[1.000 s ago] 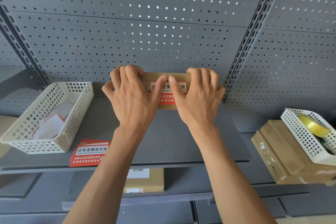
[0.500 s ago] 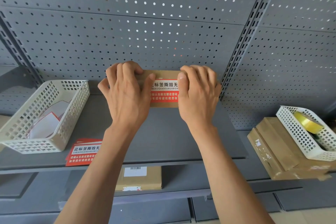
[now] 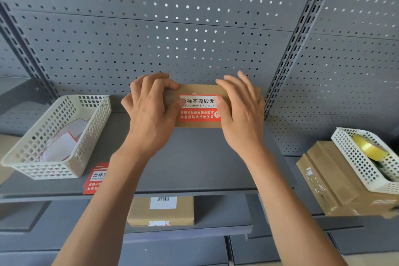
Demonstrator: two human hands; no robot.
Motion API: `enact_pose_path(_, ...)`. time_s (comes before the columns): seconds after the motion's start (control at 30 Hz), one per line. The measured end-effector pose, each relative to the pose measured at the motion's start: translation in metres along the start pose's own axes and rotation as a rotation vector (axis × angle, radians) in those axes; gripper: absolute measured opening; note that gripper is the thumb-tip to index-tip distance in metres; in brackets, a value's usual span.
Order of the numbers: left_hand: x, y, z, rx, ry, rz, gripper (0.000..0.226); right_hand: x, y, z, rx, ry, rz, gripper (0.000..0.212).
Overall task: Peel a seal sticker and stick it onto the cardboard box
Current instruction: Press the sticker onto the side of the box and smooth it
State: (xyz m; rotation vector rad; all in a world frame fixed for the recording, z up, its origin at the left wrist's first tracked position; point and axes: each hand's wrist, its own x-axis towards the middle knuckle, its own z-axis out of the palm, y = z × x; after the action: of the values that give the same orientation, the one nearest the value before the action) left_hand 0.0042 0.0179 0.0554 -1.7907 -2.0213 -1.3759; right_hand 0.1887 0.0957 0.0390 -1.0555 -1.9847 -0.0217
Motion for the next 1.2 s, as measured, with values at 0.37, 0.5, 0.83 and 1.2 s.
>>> enact_pose_path(0.37, 0.0, -0.008, -0.012, 0.013, -0.154, 0.101, 0.061, 0.0, 0.009, -0.032, 0.173, -0.386, -0.056, 0.077)
enact_pose_path(0.5, -0.001, -0.006, -0.011, 0.03, -0.17, 0.11, 0.076, 0.004, 0.007, -0.037, 0.17, -0.438, -0.039, 0.081)
enact_pose_path(0.83, -0.002, -0.001, 0.003, 0.075, -0.045, 0.058, 0.08, 0.002, 0.0, -0.024, 0.014, -0.301, -0.031, 0.084)
enact_pose_path(1.2, 0.0, -0.01, -0.013, -0.072, -0.152, 0.077, 0.055, 0.006, 0.011, -0.038, 0.314, -0.411, 0.052, 0.072)
